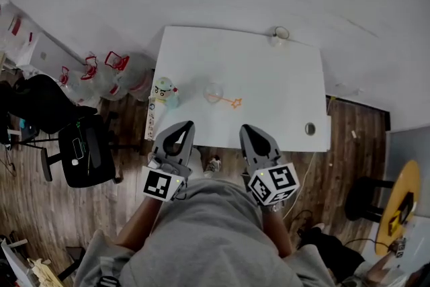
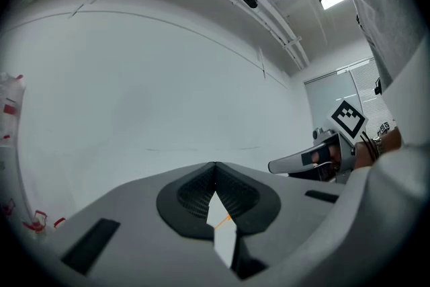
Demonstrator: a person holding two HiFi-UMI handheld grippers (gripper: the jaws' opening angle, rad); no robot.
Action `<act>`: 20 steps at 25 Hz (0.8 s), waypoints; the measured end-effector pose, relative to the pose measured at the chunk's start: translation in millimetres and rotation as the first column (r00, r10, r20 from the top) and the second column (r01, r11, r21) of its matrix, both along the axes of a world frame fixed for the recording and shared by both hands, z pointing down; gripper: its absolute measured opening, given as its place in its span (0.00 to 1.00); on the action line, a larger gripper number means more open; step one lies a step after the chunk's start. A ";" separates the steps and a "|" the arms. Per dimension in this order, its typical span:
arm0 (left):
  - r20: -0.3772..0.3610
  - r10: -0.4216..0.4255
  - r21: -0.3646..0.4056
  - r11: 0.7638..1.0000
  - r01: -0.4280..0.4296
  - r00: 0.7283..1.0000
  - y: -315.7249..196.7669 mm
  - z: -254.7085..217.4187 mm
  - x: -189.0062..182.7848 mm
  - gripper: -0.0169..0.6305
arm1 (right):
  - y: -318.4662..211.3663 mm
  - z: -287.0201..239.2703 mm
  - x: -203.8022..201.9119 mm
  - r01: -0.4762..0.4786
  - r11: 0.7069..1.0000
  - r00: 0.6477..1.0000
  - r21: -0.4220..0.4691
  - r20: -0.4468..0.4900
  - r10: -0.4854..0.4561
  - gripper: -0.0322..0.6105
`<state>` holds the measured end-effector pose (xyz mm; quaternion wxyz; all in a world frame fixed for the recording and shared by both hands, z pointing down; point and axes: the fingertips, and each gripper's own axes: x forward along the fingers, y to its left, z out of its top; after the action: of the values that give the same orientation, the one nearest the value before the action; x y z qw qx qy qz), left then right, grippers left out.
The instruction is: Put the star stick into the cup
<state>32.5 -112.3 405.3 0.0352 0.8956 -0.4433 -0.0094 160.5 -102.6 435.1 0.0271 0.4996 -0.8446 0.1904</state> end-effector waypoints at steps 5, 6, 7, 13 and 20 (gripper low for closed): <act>0.020 -0.013 0.044 0.999 0.012 1.000 2.1 -0.8 -9.4 0.07 | 2.8 -13.0 4.7 -0.008 1.000 1.000 0.028 -0.001 0.008 0.10; 0.019 -0.015 0.048 0.999 0.014 1.000 3.5 -2.2 -10.5 0.07 | 4.0 -15.9 6.0 -0.012 0.999 1.000 0.034 0.000 0.012 0.10; 0.017 -0.017 0.052 0.999 0.016 1.000 5.0 -4.3 -11.4 0.07 | 5.1 -19.1 7.4 -0.016 0.999 1.000 0.041 0.002 0.016 0.10; 0.001 -0.032 0.086 0.996 0.032 0.999 11.1 -21.6 -19.1 0.07 | 7.9 -31.4 13.1 -0.026 0.996 1.000 0.086 -0.003 0.026 0.10; 0.013 -0.050 0.110 0.993 0.049 0.999 13.8 -26.2 -28.2 0.07 | 8.9 -39.5 18.7 -0.043 0.992 0.999 0.117 0.003 0.043 0.10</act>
<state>4.3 -98.5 379.1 -0.0176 0.8849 -0.4646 -0.0276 179.2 -93.7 395.6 -0.0065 0.5183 -0.8435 0.1410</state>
